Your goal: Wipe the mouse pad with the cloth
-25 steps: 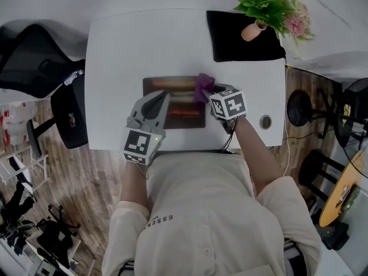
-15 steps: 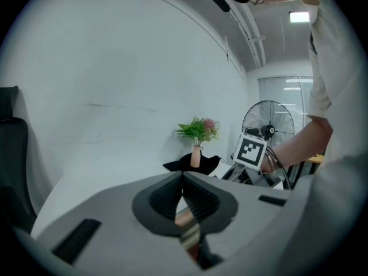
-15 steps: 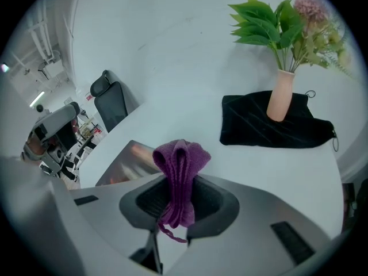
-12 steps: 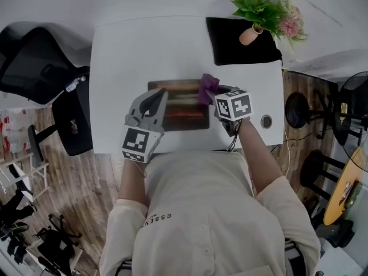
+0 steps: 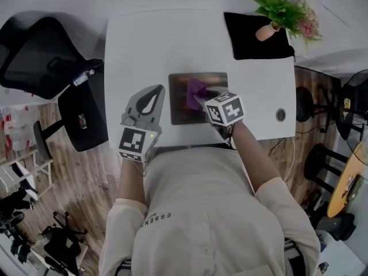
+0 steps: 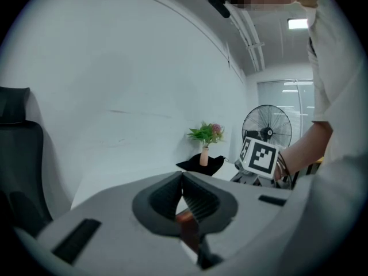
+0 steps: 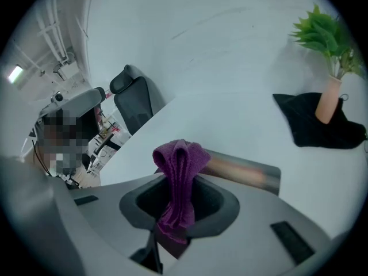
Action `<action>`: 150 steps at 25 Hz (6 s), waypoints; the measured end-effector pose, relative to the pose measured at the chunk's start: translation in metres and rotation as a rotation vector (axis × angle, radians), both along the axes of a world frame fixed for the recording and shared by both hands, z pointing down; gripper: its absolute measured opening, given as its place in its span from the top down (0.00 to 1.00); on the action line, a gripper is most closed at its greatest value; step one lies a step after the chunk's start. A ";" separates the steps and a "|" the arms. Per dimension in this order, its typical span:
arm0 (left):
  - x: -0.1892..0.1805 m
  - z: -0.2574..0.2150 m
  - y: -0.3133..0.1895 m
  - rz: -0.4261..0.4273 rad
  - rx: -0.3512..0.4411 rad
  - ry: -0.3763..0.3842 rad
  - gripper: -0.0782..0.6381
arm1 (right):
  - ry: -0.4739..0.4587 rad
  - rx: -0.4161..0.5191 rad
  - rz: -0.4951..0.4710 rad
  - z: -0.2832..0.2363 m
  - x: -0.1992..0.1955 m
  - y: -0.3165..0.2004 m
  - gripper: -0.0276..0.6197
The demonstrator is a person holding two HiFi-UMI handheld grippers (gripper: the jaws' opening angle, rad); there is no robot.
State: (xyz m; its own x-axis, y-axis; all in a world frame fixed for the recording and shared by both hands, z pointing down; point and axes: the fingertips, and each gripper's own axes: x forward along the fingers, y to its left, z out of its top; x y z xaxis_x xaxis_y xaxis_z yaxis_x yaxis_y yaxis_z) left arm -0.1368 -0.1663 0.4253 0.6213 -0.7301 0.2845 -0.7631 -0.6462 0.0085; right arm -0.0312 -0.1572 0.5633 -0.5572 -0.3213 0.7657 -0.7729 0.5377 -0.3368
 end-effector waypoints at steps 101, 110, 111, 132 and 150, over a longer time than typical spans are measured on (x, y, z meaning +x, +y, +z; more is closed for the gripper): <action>-0.058 0.019 0.042 0.079 -0.021 -0.047 0.89 | 0.053 -0.097 0.001 0.040 -0.070 0.083 0.80; -0.018 0.014 0.044 0.079 -0.002 -0.069 0.89 | 0.051 -0.108 -0.022 0.043 -0.035 0.082 0.80; -0.014 0.014 0.046 0.075 -0.004 -0.066 0.89 | 0.053 -0.106 -0.023 0.043 -0.031 0.083 0.80; 0.093 0.021 0.070 0.056 -0.019 -0.068 0.89 | 0.073 -0.074 -0.001 0.042 0.103 0.087 0.80; 0.126 0.010 0.064 0.045 0.017 -0.064 0.89 | 0.166 -0.021 0.083 0.029 0.184 0.065 0.80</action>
